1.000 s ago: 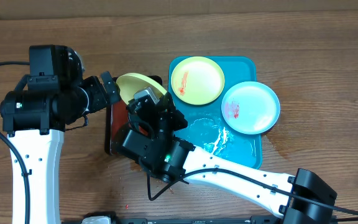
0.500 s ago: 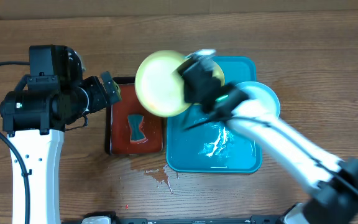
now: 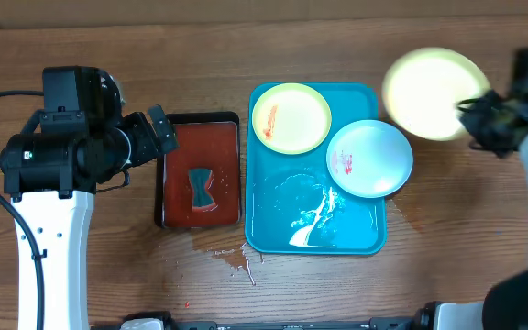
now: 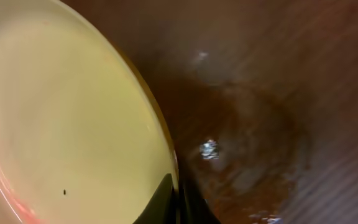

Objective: Clean dirty plates on tray and stack at the side
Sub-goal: 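Carry the yellow plate right and set it beside the blue tray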

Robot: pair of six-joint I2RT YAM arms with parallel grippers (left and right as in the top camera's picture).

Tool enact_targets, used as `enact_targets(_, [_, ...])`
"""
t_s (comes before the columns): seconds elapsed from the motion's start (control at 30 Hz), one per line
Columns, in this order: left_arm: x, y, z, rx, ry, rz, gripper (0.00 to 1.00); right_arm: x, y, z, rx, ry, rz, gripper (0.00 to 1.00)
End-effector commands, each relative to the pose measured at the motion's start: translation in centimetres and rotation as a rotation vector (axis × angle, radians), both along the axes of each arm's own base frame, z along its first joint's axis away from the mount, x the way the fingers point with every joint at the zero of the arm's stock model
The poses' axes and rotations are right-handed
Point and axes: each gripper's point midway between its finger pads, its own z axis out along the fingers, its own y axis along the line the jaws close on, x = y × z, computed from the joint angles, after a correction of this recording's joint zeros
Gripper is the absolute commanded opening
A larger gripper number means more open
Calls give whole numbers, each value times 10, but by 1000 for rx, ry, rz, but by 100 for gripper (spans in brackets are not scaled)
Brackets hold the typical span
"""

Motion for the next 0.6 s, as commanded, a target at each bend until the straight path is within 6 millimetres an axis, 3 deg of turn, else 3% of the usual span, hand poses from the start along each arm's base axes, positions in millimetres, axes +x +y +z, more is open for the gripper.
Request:
enact_targets(0.0, [2, 4, 3, 24, -9, -15, 100, -23, -26, -39, 61, 90, -99, 4])
enact_targets(0.13, [3, 3, 3, 24, -10, -15, 100, -48, -48, -85, 95, 160, -189, 4])
enact_targets(0.33, [3, 3, 2, 24, -8, -15, 100, -70, -39, -128, 113, 202, -195, 5])
enact_targets(0.4, [3, 4, 2, 24, -8, -14, 100, -71, -33, -134, 114, 209, -180, 12])
enact_targets(0.5, [3, 3, 2, 24, -8, -15, 100, -68, -22, -134, 110, 215, -112, 36])
enact_targets(0.57, [3, 4, 2, 24, -8, -15, 100, -66, -15, -130, 106, 211, -78, 46])
